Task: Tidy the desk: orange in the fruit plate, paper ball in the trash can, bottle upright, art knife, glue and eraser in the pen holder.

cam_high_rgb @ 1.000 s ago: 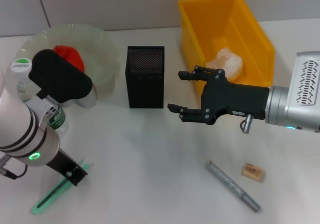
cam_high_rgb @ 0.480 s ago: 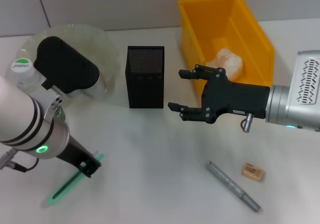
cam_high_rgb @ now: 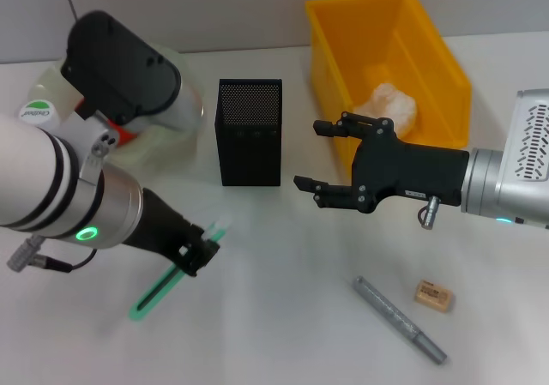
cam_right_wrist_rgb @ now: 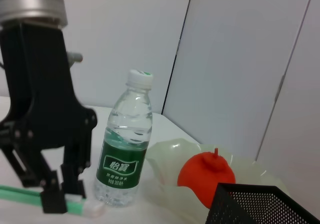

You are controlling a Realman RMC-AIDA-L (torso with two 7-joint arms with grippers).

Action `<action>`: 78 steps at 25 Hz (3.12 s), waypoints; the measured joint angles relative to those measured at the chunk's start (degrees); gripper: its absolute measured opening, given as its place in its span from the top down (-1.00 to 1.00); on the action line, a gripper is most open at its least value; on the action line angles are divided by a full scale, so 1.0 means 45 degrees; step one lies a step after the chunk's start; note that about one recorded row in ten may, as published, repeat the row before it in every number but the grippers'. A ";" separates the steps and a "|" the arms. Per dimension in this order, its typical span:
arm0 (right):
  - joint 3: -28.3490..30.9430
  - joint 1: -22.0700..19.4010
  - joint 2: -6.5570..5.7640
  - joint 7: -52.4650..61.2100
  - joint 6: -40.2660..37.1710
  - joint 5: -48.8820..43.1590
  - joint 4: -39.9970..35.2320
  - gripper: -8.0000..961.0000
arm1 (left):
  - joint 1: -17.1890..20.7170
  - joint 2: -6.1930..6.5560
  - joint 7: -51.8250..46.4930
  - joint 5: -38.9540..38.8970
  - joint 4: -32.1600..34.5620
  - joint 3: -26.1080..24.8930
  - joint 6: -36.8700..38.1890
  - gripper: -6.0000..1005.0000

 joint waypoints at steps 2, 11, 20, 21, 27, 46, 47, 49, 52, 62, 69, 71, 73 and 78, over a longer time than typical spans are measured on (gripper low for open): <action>0.0000 -0.0016 0.0000 0.0000 0.0000 0.0000 0.0008 -0.60 | 0.0118 0.0004 0.0031 -0.0156 0.0338 -0.0095 -0.0140 0.61; 0.0017 -0.0061 0.0000 0.0000 0.0011 0.0000 0.0069 -0.60 | 0.0714 0.0043 0.0681 -0.1544 0.1085 -0.0752 -0.1460 0.61; 0.0037 -0.0121 0.0001 0.0000 0.0121 0.0011 0.0084 -0.60 | 0.1196 0.0055 0.1492 -0.2183 0.1093 -0.0787 -0.3229 0.61; 0.0037 -0.0121 0.0000 0.0000 0.0144 0.0012 0.0084 -0.60 | 0.1255 0.0060 0.1626 -0.2309 0.1093 -0.0798 -0.3394 0.61; 0.0037 -0.0119 0.0000 0.0084 0.0240 0.0022 0.0082 -0.60 | 0.1774 0.0062 0.2525 -0.2942 0.1093 -0.0811 -0.4674 0.61; 0.0039 -0.0036 0.0020 0.0156 0.0490 0.0022 0.0151 -0.60 | 0.2149 0.0053 0.6226 -0.6366 -0.0738 -0.0803 -0.8486 0.61; 0.0039 -0.0026 0.0020 0.0156 0.0490 0.0022 0.0169 -0.60 | 0.2132 0.0049 0.6661 -0.6692 -0.0822 -0.0744 -0.8874 0.61; 0.0038 -0.0016 0.0020 0.0156 0.0496 0.0022 0.0204 -0.60 | 0.2131 0.0042 0.6985 -0.6958 -0.0883 -0.0700 -0.9143 0.61; 0.0036 -0.0006 0.0020 0.0157 0.0508 0.0022 0.0219 -0.60 | 0.2133 0.0037 0.8026 -0.7984 -0.1230 -0.0690 -0.9638 0.61; 0.0036 -0.0027 0.0020 0.0183 0.0510 0.0020 0.0220 -0.60 | 0.2117 0.0039 1.2081 -1.2245 -0.3083 -0.0790 -1.0541 0.61; 0.0021 -0.0054 0.0020 0.0296 0.0508 0.0020 0.0220 -0.60 | 0.1616 0.0034 1.4048 -1.4301 -0.4604 -0.0812 -1.0628 0.61; 0.0011 -0.0054 0.0019 0.0296 0.0508 0.0020 0.0220 -0.60 | 0.1362 0.0016 1.4666 -1.4958 -0.5213 -0.0812 -1.0664 0.61; 0.0002 -0.0057 0.0020 0.0296 0.0508 0.0020 0.0220 -0.60 | 0.1115 0.0001 1.5422 -1.5739 -0.5827 -0.0812 -1.0718 0.61; 0.0007 -0.0078 0.0020 0.0296 0.0508 0.0020 0.0220 -0.60 | 0.0698 -0.0005 1.7235 -1.7484 -0.6958 -0.0811 -1.0763 0.61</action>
